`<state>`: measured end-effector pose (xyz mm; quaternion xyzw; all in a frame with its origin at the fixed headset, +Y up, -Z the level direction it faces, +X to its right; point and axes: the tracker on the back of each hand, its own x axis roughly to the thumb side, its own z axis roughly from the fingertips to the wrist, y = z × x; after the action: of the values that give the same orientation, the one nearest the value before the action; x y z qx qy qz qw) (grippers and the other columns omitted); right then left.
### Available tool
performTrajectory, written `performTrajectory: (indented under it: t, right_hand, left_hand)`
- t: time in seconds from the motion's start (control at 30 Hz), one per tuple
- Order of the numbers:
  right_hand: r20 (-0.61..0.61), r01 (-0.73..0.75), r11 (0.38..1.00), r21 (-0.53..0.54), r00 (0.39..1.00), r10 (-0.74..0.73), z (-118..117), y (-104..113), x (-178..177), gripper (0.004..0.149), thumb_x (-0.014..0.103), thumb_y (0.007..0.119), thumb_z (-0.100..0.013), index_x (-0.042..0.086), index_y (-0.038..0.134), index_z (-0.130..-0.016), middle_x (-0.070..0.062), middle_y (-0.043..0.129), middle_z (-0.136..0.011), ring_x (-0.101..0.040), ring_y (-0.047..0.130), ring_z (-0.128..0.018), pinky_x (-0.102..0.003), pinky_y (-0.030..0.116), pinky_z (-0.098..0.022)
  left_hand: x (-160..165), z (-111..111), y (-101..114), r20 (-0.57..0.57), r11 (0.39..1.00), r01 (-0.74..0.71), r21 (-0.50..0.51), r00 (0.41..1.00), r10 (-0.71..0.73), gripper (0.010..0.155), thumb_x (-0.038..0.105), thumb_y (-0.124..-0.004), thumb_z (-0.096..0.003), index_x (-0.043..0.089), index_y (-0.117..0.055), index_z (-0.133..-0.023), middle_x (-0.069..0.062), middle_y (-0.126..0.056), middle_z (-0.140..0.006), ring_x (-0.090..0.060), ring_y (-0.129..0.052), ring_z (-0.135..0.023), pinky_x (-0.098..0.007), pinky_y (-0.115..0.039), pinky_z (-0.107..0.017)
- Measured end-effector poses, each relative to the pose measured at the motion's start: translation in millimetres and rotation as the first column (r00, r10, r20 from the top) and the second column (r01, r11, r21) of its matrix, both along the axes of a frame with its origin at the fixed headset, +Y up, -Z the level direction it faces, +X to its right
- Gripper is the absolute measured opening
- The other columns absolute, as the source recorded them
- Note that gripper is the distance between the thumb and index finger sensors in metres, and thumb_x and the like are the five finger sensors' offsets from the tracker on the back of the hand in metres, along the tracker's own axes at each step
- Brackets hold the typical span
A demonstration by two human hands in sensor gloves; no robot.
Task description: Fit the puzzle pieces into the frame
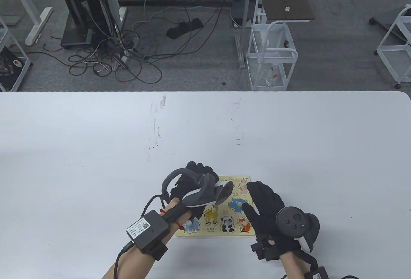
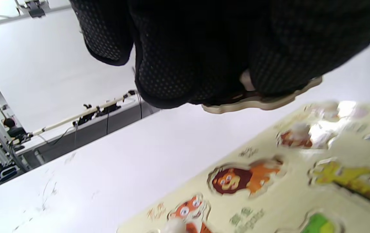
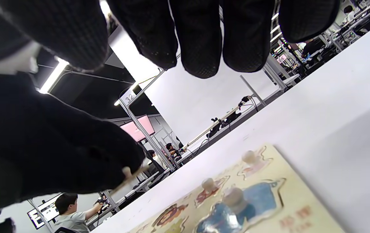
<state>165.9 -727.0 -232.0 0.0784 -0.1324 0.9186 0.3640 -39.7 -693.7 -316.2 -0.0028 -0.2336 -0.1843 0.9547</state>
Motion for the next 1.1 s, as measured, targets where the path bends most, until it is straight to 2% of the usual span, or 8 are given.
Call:
performTrajectory:
  t: [0.2, 0.43, 1.1]
  right_hand:
    - [0.04, -0.015, 1.0, 0.018, 0.999, 0.014, 1.7, 3.4, 2.6, 0.066, 0.052, 0.078, -0.041, 0.02, 0.072, -0.098, -0.013, 0.073, -0.099, -0.048, 0.077, -0.091, -0.066, 0.058, -0.063]
    - [0.055, -0.01, 1.0, 0.015, 0.998, 0.009, 1.5, 3.5, 5.2, 0.065, 0.052, 0.079, -0.041, 0.019, 0.072, -0.098, -0.013, 0.074, -0.099, -0.049, 0.078, -0.09, -0.066, 0.058, -0.063]
    - [0.053, -0.034, 0.999, 0.033, 0.998, 0.032, 2.6, 4.3, 3.9, 0.064, 0.05, 0.078, -0.042, 0.019, 0.074, -0.097, -0.014, 0.074, -0.098, -0.049, 0.081, -0.088, -0.067, 0.059, -0.063]
  left_hand:
    - [6.7, -16.5, -22.4, -0.026, 0.997, 0.071, -0.031, 0.997, -0.072, 0.049, 0.049, -0.094, -0.0375, 0.031, -0.093, -0.083, 0.003, -0.103, -0.075, -0.015, -0.107, -0.061, -0.045, -0.079, -0.07]
    - [11.5, -23.7, -36.4, -0.043, 0.992, 0.119, -0.05, 0.992, -0.121, 0.048, 0.05, -0.094, -0.0373, 0.032, -0.094, -0.082, 0.004, -0.104, -0.074, -0.014, -0.108, -0.06, -0.045, -0.079, -0.07]
    - [13.7, -20.4, -35.3, -0.037, 0.99, 0.124, -0.066, 0.991, -0.127, 0.046, 0.049, -0.094, -0.0377, 0.033, -0.094, -0.081, 0.005, -0.105, -0.073, -0.013, -0.109, -0.059, -0.044, -0.081, -0.069]
